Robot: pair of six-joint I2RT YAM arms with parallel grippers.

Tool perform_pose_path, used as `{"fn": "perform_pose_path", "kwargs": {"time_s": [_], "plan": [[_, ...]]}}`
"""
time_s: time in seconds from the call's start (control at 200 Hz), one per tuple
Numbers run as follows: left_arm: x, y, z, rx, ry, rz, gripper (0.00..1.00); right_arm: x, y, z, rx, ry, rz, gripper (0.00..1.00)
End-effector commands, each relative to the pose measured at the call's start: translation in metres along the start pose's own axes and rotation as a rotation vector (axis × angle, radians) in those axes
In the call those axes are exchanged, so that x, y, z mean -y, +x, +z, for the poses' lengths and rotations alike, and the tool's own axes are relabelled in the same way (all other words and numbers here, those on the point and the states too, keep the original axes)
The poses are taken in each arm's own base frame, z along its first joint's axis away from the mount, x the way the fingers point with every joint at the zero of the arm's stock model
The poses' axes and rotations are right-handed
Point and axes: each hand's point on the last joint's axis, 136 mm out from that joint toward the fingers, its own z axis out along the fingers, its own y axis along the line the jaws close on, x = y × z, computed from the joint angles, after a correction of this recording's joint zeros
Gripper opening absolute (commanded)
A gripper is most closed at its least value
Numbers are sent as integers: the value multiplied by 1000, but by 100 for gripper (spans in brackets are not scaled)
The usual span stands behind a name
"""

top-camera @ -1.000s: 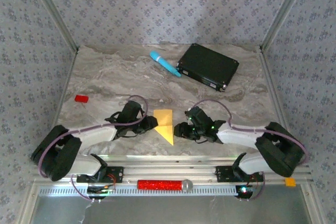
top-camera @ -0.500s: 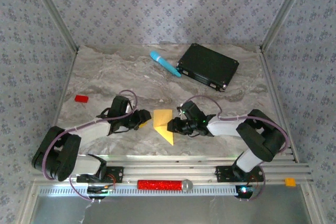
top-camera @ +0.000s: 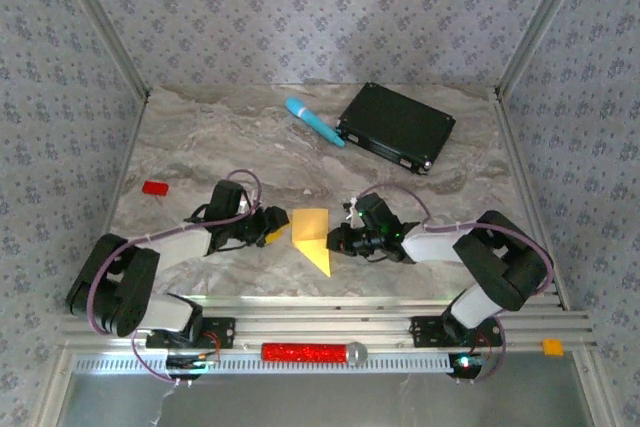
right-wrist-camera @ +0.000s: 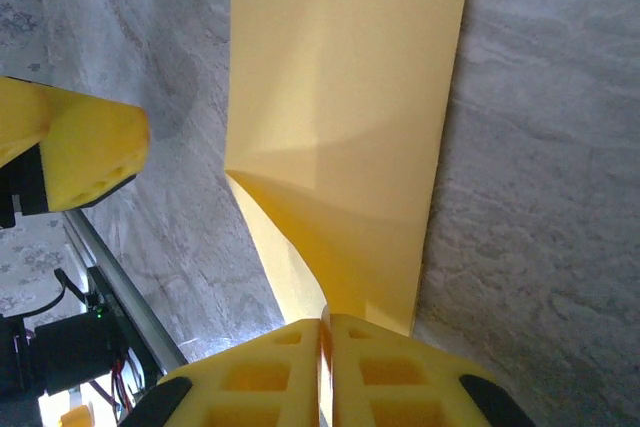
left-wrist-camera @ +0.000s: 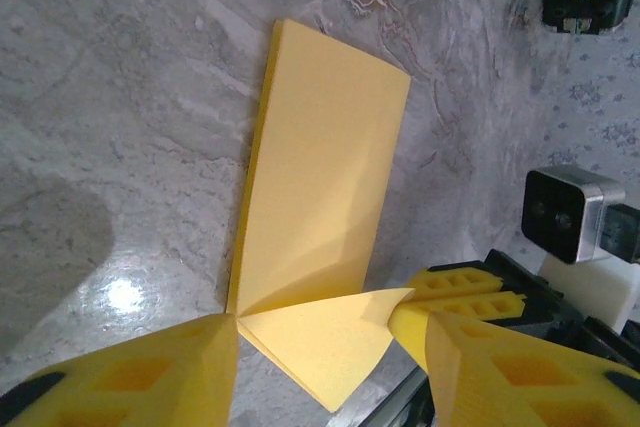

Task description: Fold a paper plane with a square sheet of paper (pick it up from the middle)

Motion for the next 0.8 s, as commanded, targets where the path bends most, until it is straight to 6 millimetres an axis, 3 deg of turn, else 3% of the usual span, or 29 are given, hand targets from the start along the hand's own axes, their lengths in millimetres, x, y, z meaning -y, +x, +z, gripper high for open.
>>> {"fn": "perform_pose_path", "kwargs": {"time_s": [0.0,0.18,0.59,0.795], "plan": [[9,-2,2,-21,31,-2,56,-7,-4,-7,22,-53,0,10],[8,-8,7,-18,21,-21,61,-4,-8,-13,48,-91,20,10],[39,-14,21,-80,115,21,64,7,-10,-13,49,-97,46,10],[33,-15,37,-95,90,-5,61,12,-9,-14,49,-97,58,10]]}}
